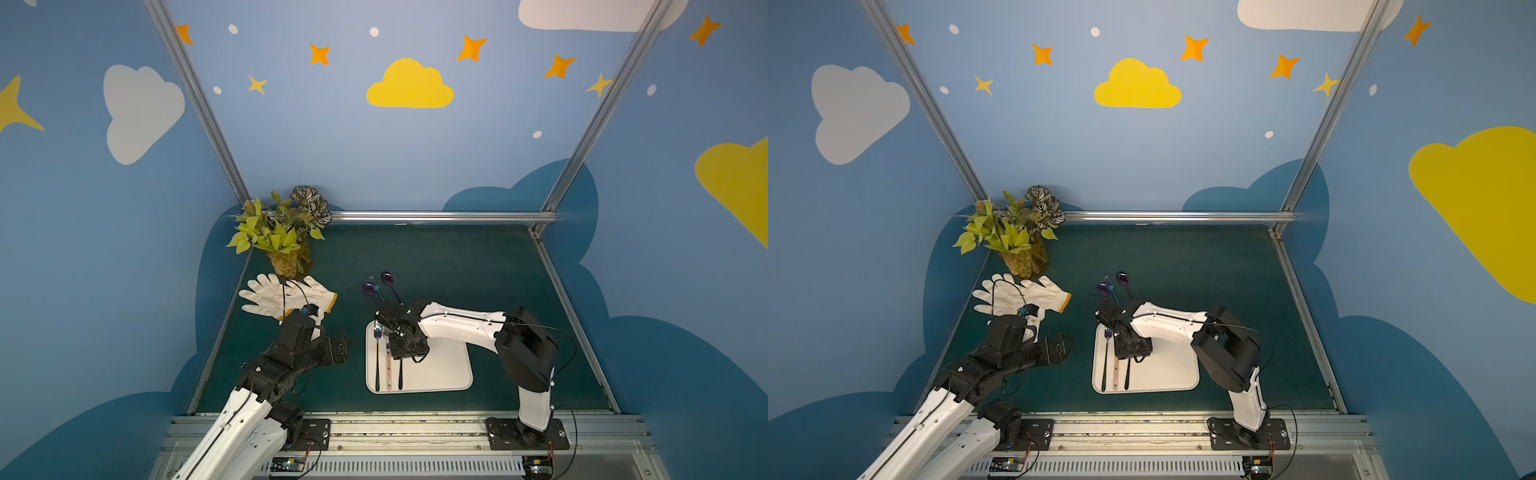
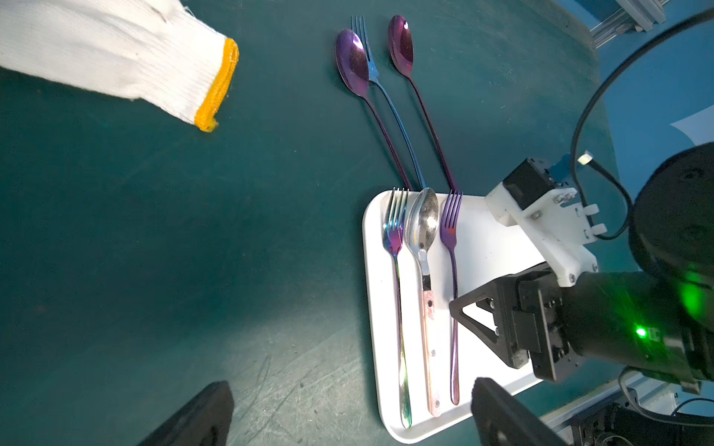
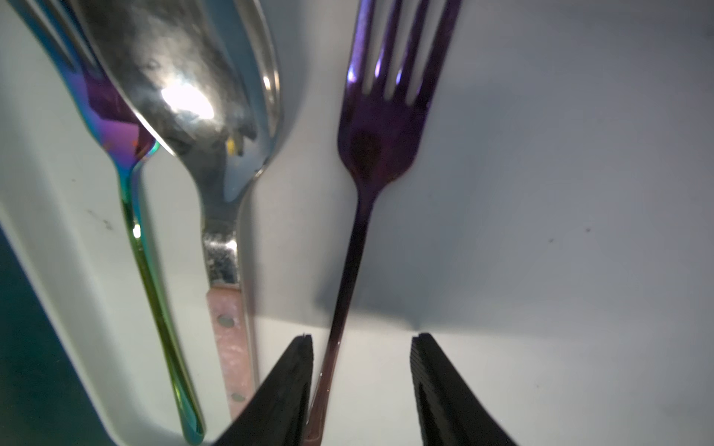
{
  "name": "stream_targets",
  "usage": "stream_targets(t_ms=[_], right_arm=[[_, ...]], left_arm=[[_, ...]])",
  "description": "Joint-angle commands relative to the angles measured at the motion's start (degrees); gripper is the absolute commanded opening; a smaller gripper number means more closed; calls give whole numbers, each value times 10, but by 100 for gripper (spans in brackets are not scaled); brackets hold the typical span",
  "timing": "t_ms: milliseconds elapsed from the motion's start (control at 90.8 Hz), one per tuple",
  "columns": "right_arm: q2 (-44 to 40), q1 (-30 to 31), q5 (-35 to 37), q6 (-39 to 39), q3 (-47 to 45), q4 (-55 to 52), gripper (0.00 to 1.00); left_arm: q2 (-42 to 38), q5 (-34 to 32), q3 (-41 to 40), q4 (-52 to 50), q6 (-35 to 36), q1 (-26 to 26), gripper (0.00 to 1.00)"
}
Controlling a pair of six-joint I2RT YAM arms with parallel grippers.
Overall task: Set the spoon and fork side by side
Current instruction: Adjust the fork on the tray.
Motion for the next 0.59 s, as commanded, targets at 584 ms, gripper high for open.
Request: stream_targets(t_ms=[584], right_arm=[[-4,-13,-19,-15,-36,18,33]], left_arm=[[-2,-4,-3,-3,0,-1,100]])
